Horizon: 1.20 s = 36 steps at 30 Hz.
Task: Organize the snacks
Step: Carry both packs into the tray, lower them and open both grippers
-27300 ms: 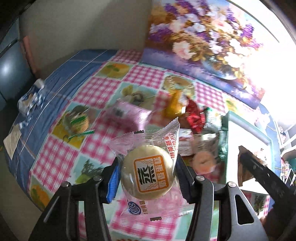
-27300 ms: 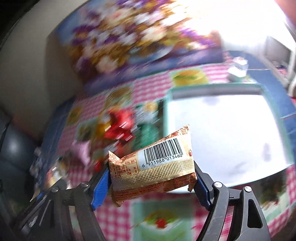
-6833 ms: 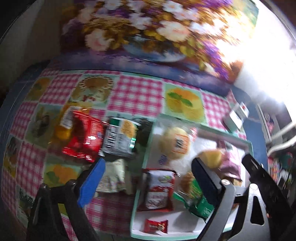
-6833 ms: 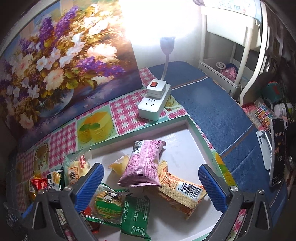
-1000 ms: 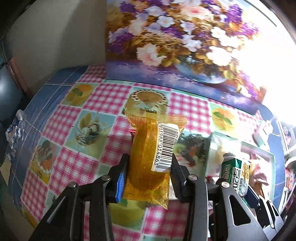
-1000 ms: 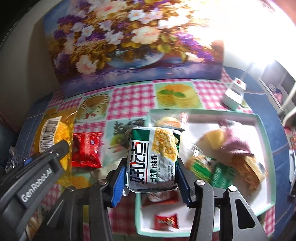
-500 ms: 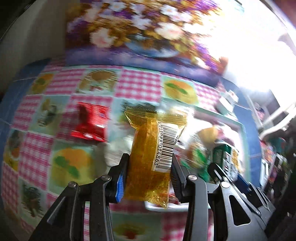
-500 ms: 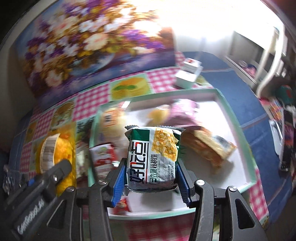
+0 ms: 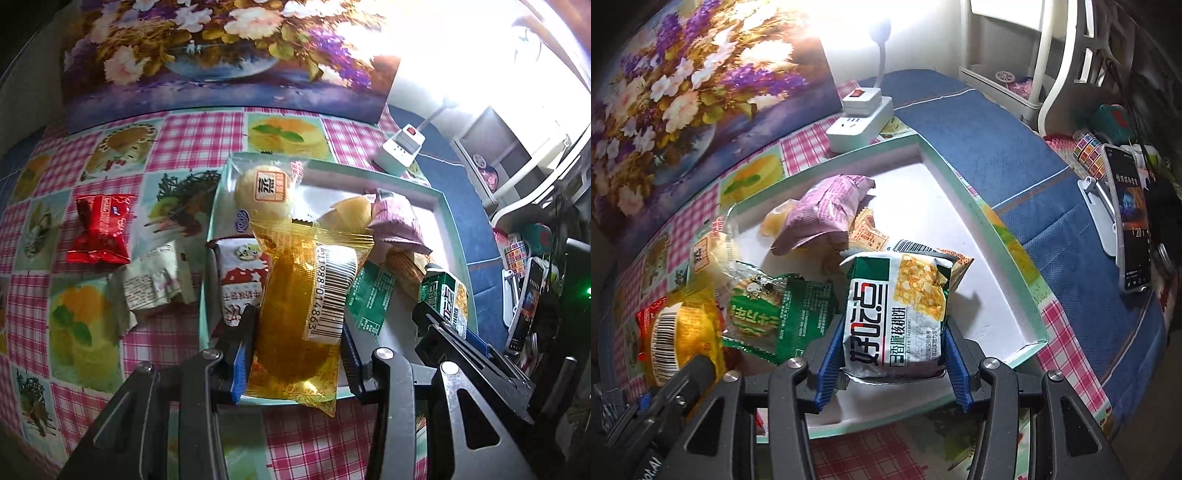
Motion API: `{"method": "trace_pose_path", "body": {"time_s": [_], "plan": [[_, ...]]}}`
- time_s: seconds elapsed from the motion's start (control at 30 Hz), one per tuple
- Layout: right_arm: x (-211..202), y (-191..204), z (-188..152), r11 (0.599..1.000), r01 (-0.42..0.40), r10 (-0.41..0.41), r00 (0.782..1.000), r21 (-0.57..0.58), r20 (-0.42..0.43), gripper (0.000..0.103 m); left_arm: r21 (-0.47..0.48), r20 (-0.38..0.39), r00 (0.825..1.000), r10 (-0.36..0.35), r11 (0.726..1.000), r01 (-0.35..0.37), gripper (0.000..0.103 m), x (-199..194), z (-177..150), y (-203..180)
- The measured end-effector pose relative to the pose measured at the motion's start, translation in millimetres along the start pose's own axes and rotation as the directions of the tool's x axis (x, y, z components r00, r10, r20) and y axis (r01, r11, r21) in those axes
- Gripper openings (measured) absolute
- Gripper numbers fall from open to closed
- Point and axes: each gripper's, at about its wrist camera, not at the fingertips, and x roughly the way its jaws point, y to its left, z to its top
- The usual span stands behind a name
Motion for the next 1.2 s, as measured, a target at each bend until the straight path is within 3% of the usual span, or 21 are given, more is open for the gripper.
{"method": "trace_pose_path", "body": {"time_s": [0.37,0.9,1.0,1.2], "plan": [[1.9,5.4,0.5,1.0,0.006,-0.006,1.0,-0.014,-0.001,0.054,-0.019,-0.05,0.999,-0.013,1.0,0.012,0.044,15.3,-0.7,0.5],[2.9,5.6,1.0,1.0,-0.014,0.014,1.0,-0.02,-0.006,0.055,-0.058,-0.004,0.999,0.037,0.998,-0.037,0.058,2.9,5.5,14.0],[5.0,7.6,0.4,0.999,-0.024,0.024,1.0,-0.027,-0.014,0.06,-0.069,0.002,0.999,0.046,0.997,-0.045,0.069,0.5,7.0,17.6],[6.3,9.0,-0.1,0.999,-0.021,0.02,1.0,-0.036,-0.02,0.065,-0.086,0.017,0.999,0.051,0.995,-0.05,0.071,-3.1,9.2,22.3]]}}
